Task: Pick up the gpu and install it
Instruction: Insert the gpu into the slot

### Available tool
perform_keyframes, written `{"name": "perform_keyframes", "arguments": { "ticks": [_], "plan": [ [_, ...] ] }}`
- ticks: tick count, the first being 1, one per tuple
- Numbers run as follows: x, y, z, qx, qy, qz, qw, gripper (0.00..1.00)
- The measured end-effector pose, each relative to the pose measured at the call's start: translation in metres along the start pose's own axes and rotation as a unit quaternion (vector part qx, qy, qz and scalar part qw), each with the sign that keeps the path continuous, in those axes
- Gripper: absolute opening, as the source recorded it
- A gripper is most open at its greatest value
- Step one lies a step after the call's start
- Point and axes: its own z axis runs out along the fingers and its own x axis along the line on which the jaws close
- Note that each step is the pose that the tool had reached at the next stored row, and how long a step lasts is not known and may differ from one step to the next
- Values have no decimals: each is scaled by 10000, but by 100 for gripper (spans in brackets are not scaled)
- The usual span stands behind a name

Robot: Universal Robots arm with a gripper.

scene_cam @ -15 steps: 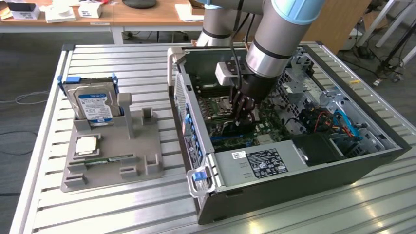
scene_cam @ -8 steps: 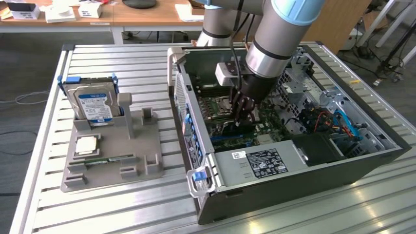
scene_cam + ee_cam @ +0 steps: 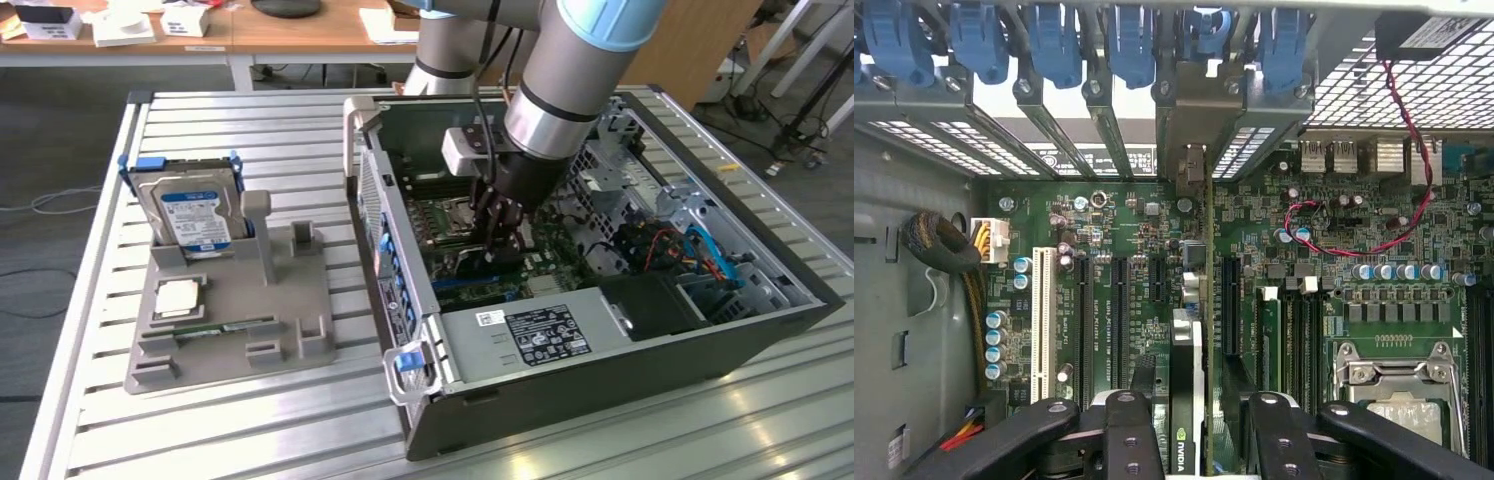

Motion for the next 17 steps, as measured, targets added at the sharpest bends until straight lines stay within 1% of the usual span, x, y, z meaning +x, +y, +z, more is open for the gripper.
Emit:
{"name": "perform_keyframes", "arguments": {
  "ticks": [4, 7, 12, 17],
  "plan": [
    [0, 1, -4, 0, 1, 0, 10000, 40],
    [-1, 3, -31, 0, 0, 0, 10000, 40],
    [-3, 11, -110, 0, 0, 0, 10000, 40],
    [-5, 22, -216, 0, 0, 0, 10000, 40]
  ]
}}
